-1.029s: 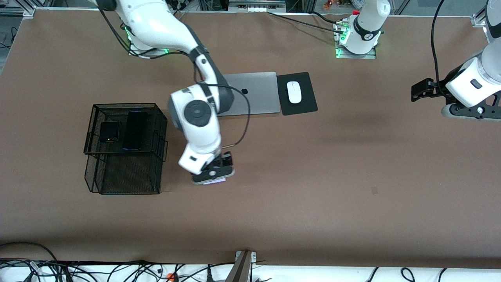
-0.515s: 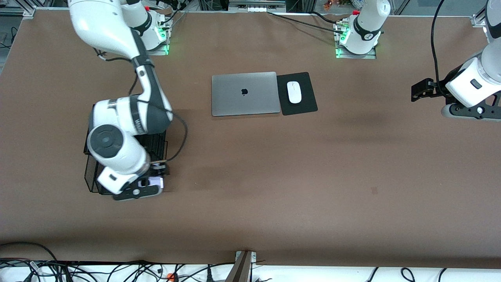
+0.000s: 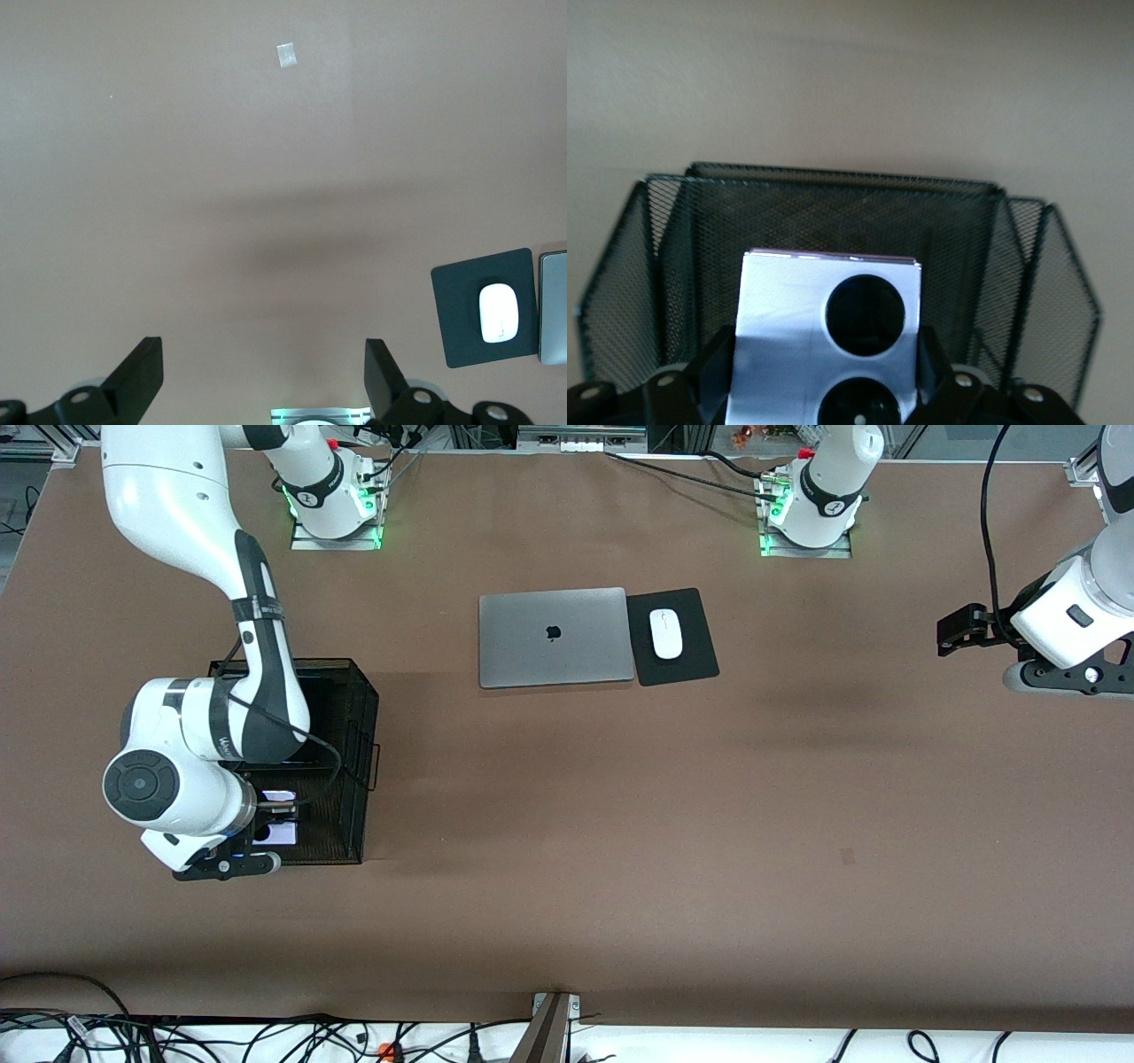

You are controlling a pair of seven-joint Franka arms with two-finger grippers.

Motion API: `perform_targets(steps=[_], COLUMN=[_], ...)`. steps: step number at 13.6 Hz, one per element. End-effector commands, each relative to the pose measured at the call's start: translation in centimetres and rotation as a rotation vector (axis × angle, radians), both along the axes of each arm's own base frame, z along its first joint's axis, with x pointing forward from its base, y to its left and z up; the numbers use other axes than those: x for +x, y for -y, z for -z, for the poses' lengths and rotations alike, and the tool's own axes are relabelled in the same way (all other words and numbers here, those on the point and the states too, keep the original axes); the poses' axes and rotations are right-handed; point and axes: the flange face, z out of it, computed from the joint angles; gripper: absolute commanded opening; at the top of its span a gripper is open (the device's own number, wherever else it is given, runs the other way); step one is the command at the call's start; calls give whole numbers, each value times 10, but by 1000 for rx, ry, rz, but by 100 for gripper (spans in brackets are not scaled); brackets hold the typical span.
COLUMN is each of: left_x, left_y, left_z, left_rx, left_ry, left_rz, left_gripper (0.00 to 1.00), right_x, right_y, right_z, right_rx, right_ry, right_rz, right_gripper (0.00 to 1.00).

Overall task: Place phones with both arms
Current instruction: 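Carry the lavender phone with the right gripper down into the organizer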

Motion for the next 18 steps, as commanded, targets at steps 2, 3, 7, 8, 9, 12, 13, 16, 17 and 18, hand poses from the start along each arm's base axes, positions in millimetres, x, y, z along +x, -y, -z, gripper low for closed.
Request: perform_targets(steps=[2,3,7,8,9,12,13,16,17,18], left_x=[-4,-4,-1,0,0,0,0,0,1,0], left_y=[1,1,-2,-2,-2,-3,-3,-1,0,1], left_z=[-9,-9,-13,-12,-12,-15,-15,-15,-14,-13], left_rx=[17,17,16,16,16,14,14,8,4,2], left_ry=[20,20,34,34,34,40,41,41,38,36], left_rz=[24,24,18,18,18,15,16,16,17,19], left_gripper=[100,100,100,100,100,100,100,100,100,100], right_x=[-16,-17,-16,-16,-16,-15,-14,-12,-12,-12], right_y=[16,18,33,35,34,37,37,36,37,38], right_z=[16,20,30,30,31,30,30,24,22,17], right_rx=[57,65,68,73,82,103,105,106,108,113], right_ry=[-33,-36,-31,-30,-31,-28,-26,-16,-18,-17], right_rz=[48,58,82,90,95,120,121,117,117,120], right_gripper=[13,14,32,37,53,89,99,99,99,99])
